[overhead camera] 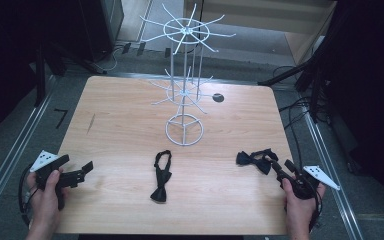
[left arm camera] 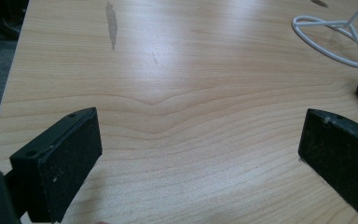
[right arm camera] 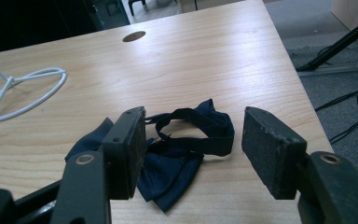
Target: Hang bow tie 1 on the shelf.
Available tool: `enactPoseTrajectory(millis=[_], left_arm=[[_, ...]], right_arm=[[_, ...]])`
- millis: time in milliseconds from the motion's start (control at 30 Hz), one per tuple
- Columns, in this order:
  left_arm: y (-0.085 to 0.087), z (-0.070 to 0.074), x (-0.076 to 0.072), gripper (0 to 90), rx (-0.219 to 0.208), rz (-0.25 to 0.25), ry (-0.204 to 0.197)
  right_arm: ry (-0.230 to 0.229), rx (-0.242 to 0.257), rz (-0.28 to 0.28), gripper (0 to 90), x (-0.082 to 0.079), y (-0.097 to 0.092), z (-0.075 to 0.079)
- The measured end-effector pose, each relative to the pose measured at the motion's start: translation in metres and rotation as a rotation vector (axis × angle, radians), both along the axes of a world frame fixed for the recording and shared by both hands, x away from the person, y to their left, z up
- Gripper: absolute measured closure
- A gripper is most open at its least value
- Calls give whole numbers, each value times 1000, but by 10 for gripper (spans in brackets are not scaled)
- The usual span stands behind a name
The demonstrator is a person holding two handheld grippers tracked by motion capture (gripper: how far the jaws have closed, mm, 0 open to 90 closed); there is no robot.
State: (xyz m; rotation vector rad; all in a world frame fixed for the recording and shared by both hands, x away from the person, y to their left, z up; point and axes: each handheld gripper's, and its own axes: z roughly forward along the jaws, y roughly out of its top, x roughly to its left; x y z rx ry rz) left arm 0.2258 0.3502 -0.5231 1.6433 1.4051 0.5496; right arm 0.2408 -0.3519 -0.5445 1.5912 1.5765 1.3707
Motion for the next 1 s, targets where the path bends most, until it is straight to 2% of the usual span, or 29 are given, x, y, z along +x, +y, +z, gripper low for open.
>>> enactPoseTrajectory(millis=[167,500,633,700,867,933,1000], left_arm=[[-1,0,1,0,5,-5,2],[-2,0,1,0,9,-6,1],[-2,0,1,0,11,-6,2],[-2,0,1,0,9,-8,2],[-3,0,1,0,16,-16,6],[-3,0,1,0,15,-16,6],[-3,0,1,0,16,-15,6]], right_arm=[[-7,-2,-17,435,0,1,4],[-11,-31,27,469,5,18,11],[-5,-29,13,471,10,21,13],[-4,-46,-3,472,13,21,13],[36,-72,-33,474,22,21,8],[62,-65,-45,477,26,20,6],[68,-59,-48,477,27,20,5]])
